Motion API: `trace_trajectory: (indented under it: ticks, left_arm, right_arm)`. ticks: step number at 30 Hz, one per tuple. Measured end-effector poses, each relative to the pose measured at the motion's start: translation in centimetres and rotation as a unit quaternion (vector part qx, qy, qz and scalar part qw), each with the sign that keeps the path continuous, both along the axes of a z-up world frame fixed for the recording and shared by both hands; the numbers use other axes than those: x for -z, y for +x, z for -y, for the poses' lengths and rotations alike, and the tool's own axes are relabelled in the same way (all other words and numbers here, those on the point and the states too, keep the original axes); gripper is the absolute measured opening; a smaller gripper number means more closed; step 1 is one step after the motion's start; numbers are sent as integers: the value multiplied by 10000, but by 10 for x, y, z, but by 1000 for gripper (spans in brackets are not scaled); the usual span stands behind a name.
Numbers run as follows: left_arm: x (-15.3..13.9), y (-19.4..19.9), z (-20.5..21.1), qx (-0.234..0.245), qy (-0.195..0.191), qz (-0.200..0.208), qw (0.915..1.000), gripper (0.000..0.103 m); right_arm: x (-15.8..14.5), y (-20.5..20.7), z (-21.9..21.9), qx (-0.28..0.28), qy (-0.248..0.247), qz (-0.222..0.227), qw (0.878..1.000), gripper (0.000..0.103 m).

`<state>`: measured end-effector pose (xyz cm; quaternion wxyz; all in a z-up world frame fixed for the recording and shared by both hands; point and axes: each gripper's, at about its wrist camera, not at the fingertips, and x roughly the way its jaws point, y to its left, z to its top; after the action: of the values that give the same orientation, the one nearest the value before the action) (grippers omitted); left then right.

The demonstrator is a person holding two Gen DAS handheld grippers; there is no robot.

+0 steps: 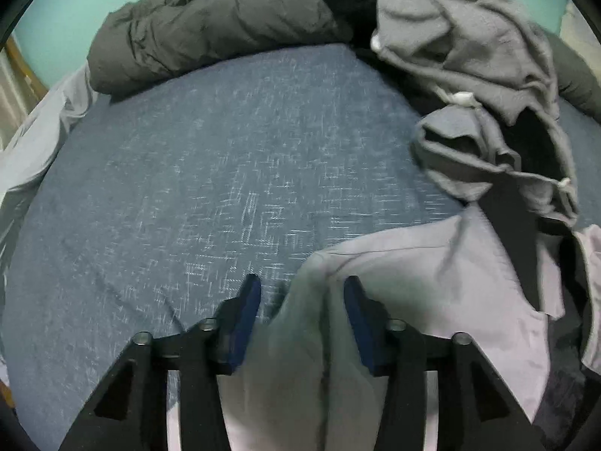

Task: Fold clothes
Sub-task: 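Lay the jacket front flat with the left tool while the right tool grasps the collar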

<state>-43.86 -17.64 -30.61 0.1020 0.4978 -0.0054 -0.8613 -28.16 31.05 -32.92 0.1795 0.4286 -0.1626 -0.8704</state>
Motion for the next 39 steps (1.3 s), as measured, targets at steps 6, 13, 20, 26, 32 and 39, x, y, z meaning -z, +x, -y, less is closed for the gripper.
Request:
trace_trajectory:
  ticks: [6, 13, 20, 26, 32, 39]
  left_arm:
    - [-28, 57, -18, 313, 405, -402, 9979, 64]
    - [-21, 154, -51, 621, 937, -496, 9924, 68]
    - [11, 225, -64, 545, 1340, -466, 9884, 69]
    - [24, 248, -73, 700, 1483, -498, 9852, 69]
    - [32, 248, -68, 662, 1642, -581, 9825, 69]
    - [30, 250, -65, 715, 1803, -679, 9787, 69]
  right_arm:
    - [-8, 3, 0, 37, -31, -103, 9999, 51]
    - [-23, 13, 15, -109, 93, -305, 9994, 51]
    - [-35, 18, 49, -500, 657, -480, 9954, 51]
    - [-61, -5, 84, -914, 1315, -848, 9834, 51]
    - [-62, -48, 134, -1548, 2365, -718, 9565, 51]
    - [-26, -106, 163, -1542, 2961, 48, 9426, 51]
